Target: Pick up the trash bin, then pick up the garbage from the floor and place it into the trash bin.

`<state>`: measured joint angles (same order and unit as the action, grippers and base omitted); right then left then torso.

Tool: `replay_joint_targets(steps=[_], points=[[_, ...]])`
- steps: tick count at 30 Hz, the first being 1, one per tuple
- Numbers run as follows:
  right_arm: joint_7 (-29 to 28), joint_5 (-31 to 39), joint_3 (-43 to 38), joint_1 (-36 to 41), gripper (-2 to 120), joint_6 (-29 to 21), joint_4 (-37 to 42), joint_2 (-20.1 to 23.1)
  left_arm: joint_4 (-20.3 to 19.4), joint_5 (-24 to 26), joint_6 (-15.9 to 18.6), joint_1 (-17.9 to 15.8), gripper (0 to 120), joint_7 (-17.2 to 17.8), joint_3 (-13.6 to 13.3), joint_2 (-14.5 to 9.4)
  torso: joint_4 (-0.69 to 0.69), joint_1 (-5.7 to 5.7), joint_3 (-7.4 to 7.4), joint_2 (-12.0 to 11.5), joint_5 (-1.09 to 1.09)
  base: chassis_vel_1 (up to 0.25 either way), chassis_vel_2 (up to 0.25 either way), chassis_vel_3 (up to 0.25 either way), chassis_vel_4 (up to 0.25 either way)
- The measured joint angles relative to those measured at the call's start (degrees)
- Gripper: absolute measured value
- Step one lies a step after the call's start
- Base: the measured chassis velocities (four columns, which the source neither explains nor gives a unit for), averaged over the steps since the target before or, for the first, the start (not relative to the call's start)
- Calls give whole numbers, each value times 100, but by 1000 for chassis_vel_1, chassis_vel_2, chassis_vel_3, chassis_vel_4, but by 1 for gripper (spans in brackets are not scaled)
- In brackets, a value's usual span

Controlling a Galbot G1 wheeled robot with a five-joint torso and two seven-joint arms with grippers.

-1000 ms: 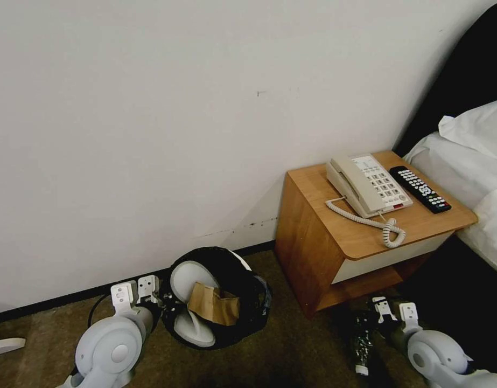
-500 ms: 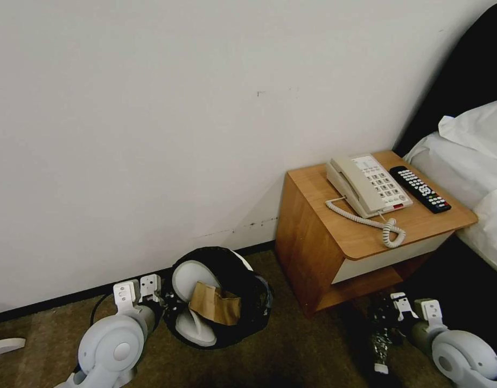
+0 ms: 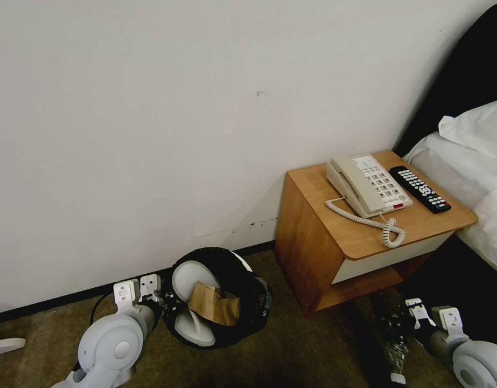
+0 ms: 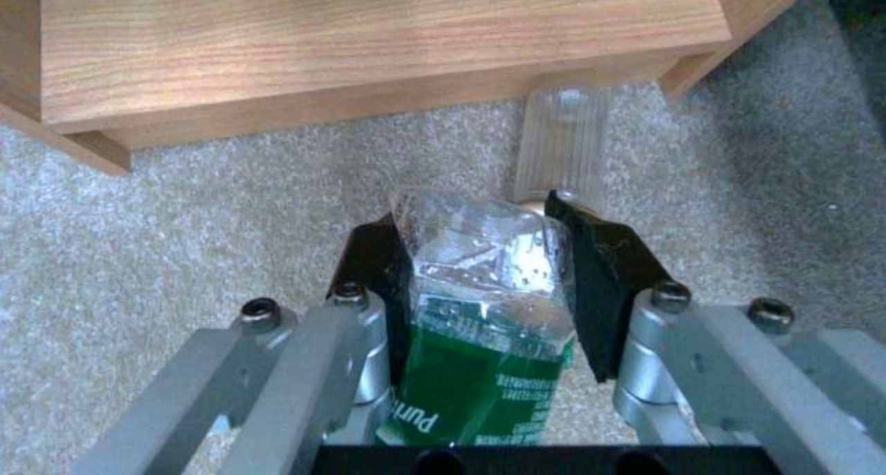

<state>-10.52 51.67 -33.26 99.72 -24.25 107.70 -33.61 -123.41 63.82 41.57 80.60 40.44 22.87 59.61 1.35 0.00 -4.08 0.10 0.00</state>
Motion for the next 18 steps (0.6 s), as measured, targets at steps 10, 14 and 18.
replay_joint_targets(steps=[10, 14, 18], points=[[13, -3, -868, 690, 32, -5, 450, 166, 41, 3, 0, 0, 0, -92, 15, -31, 0, 0, 0, 0, 0, 0, 0, 0, 0], [39, -2, -1134, 879, 32, -7, 600, 198, 52, 0, -1, -2, 0, -118, 17, -36, 0, 0, 0, 0, 0, 0, 0, 0, 0], [88, -34, -1531, 1210, 32, -10, 871, 245, 65, -22, -1, -1, 0, -155, 15, -47, 0, 0, 0, 0, 0, 0, 0, 0, 0]])
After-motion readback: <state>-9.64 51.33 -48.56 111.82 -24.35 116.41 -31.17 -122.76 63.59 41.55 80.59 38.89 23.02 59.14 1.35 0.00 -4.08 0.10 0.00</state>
